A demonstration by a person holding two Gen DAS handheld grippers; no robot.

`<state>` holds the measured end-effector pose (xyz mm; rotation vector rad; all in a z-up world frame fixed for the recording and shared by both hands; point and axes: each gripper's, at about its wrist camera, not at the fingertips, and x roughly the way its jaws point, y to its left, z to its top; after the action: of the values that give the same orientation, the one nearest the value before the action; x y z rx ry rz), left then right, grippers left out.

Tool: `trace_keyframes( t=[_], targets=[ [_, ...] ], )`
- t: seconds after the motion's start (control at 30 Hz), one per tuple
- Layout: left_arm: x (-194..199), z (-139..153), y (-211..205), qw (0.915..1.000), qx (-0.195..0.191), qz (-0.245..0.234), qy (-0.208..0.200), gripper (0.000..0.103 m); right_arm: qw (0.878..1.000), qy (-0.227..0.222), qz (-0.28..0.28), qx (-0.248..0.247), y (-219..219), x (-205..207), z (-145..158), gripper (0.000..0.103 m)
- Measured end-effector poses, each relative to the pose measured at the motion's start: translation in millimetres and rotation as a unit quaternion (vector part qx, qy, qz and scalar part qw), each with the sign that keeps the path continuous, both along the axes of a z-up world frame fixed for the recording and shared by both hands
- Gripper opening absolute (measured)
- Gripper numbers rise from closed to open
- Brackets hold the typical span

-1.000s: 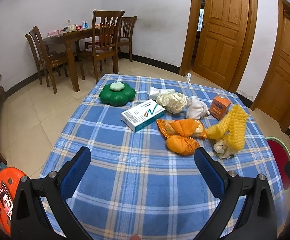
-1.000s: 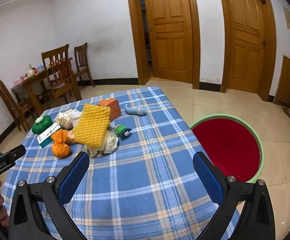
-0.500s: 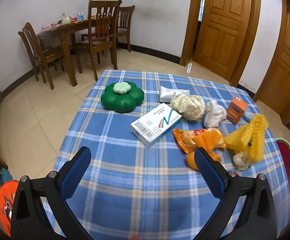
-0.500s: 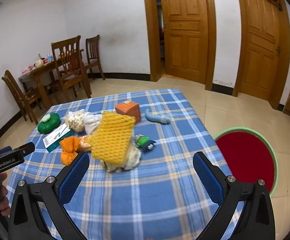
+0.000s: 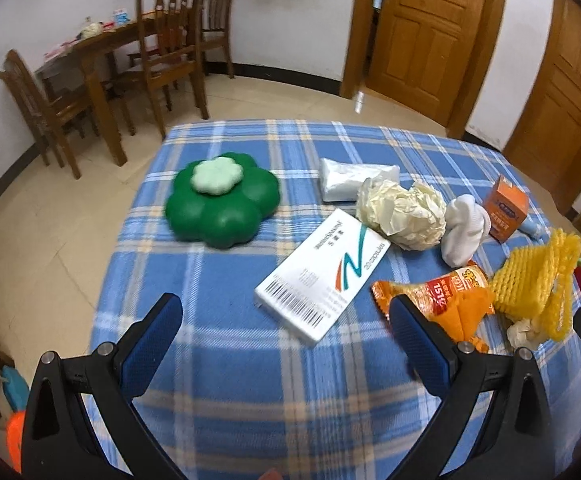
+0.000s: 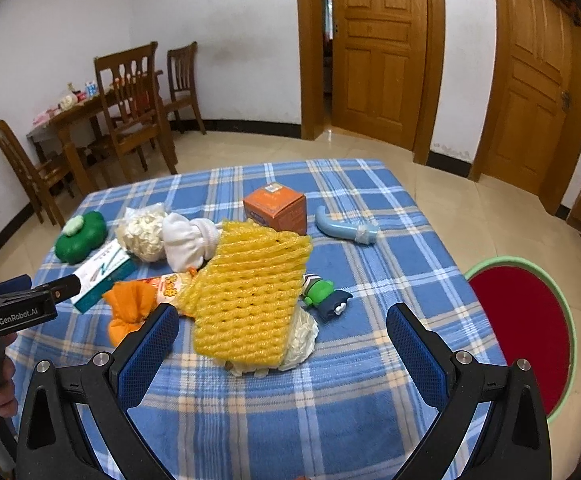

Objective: Collect trash
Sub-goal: 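Grasp the yellow foam net with the right gripper while the left gripper grasps the white medicine box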

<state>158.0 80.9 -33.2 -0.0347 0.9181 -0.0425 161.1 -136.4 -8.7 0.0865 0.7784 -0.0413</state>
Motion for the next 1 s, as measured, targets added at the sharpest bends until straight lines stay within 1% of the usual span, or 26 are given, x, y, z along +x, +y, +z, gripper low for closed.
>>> trace_keyframes(
  t=[0.13,0.23,0.27,0.33,0.4,0.43,0.47,0.57,0.63,0.7,0.73,0.77,0.8,0.9,1.0],
  targets=[
    [17,-10,-8,0.9994,0.016,-0.030,0.010,0.102,1.000,0.010,-0.004,0.003,0,11,-6,0.103],
    [26,-18,-12,0.9988,0.022,-0.040,0.017,0.101,1.000,0.018,-0.002,0.004,1,17,-10,0.102],
    [28,-21,-12,0.9987,0.023,-0.040,0.021,0.098,1.000,0.019,-0.001,0.003,1,18,-11,0.099],
    [31,-26,-13,0.9985,0.021,-0.041,0.029,0.094,1.000,0.020,0.002,0.000,2,19,-14,0.095],
    [32,-31,-13,0.9982,0.017,-0.045,0.035,0.091,1.000,0.022,0.005,-0.001,2,20,-17,0.087],
    [31,-33,-14,0.9981,0.014,-0.047,0.038,0.089,1.000,0.027,0.007,0.001,1,21,-20,0.081],
    [30,-33,-15,0.9982,0.016,-0.047,0.034,0.088,0.999,0.033,0.009,0.003,1,22,-22,0.076],
    [28,-32,-16,0.9981,0.013,-0.051,0.032,0.084,0.999,0.044,0.008,0.011,-3,21,-29,0.067],
    [28,-32,-16,0.9982,0.012,-0.049,0.030,0.080,0.999,0.048,0.009,0.011,-5,21,-32,0.064],
    [28,-31,-17,0.9984,0.011,-0.047,0.028,0.075,0.999,0.049,0.010,0.018,-6,21,-34,0.063],
    [27,-31,-17,0.9984,0.011,-0.047,0.028,0.072,0.999,0.049,0.012,0.020,-6,22,-35,0.060],
    [27,-30,-18,0.9985,0.010,-0.046,0.028,0.072,0.998,0.049,0.014,0.022,-6,21,-36,0.055],
    [26,-30,-18,0.9986,0.010,-0.043,0.029,0.072,0.998,0.049,0.017,0.024,-5,21,-37,0.053],
    [26,-29,-20,0.9988,0.011,-0.035,0.031,0.071,0.998,0.051,0.021,0.033,-6,20,-37,0.051],
    [23,-29,-21,0.9988,0.009,-0.038,0.031,0.070,0.998,0.050,0.027,0.038,-7,19,-38,0.049]
  ],
)
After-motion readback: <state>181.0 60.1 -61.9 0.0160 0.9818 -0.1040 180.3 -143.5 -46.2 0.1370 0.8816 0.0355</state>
